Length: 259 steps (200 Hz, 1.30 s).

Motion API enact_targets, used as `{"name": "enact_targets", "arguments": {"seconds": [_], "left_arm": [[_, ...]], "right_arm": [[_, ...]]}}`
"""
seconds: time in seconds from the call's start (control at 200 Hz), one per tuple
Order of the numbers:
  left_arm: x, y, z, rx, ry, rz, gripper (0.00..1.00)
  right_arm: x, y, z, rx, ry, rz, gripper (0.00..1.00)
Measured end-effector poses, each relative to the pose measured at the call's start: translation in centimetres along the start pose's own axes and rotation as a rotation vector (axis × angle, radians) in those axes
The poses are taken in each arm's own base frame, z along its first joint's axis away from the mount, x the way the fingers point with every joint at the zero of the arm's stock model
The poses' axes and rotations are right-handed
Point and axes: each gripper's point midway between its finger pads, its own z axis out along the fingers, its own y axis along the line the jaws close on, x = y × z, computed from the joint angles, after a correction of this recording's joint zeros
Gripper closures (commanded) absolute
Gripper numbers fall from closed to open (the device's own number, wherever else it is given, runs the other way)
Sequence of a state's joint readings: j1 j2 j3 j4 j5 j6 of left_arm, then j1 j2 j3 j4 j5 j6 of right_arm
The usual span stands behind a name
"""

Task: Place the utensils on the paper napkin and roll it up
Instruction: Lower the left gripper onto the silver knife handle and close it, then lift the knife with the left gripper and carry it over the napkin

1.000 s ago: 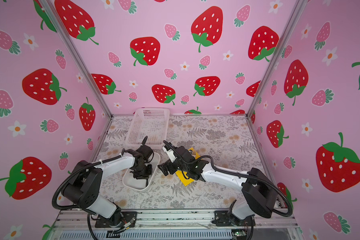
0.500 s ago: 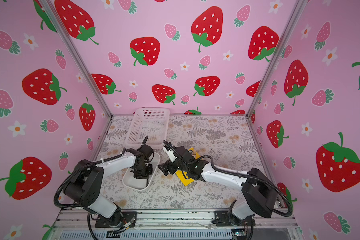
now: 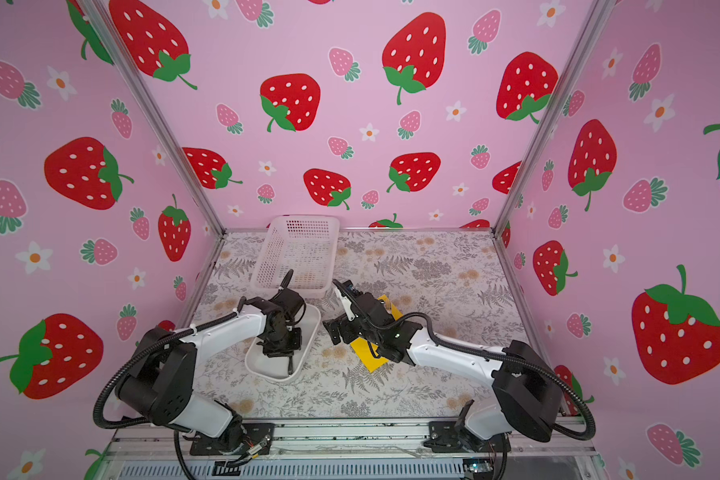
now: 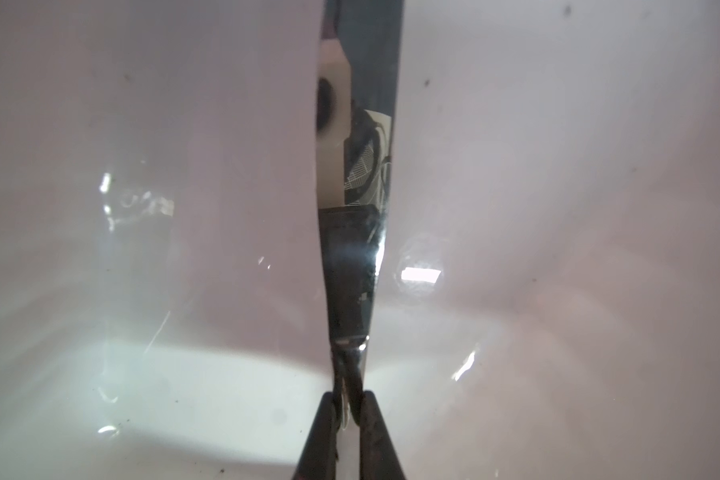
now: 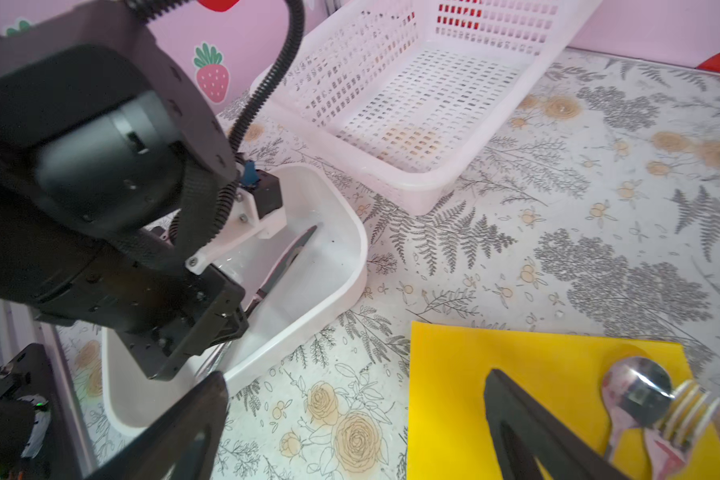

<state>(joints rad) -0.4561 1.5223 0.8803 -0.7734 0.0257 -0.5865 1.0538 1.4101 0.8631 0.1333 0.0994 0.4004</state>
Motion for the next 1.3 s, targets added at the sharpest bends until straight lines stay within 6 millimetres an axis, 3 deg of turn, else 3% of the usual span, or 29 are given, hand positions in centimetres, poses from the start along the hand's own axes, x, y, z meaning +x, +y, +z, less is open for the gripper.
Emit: {"name": "enact_targets", "arguments": {"seconds": [0.885, 1.296], "left_arm": [[-0.3, -0.4, -5.6, 0.010, -0.056, 0.037, 0.93], [0.5, -3.4, -8.9, -0.007, -0.081, 0.191, 0.93]], "right_arm": [[-0.4, -5.6, -3.1, 0.211, -0.099, 0.145, 0.00], [0.8, -8.7, -3.8, 0.276, -0.103, 0.261, 0.00]]}}
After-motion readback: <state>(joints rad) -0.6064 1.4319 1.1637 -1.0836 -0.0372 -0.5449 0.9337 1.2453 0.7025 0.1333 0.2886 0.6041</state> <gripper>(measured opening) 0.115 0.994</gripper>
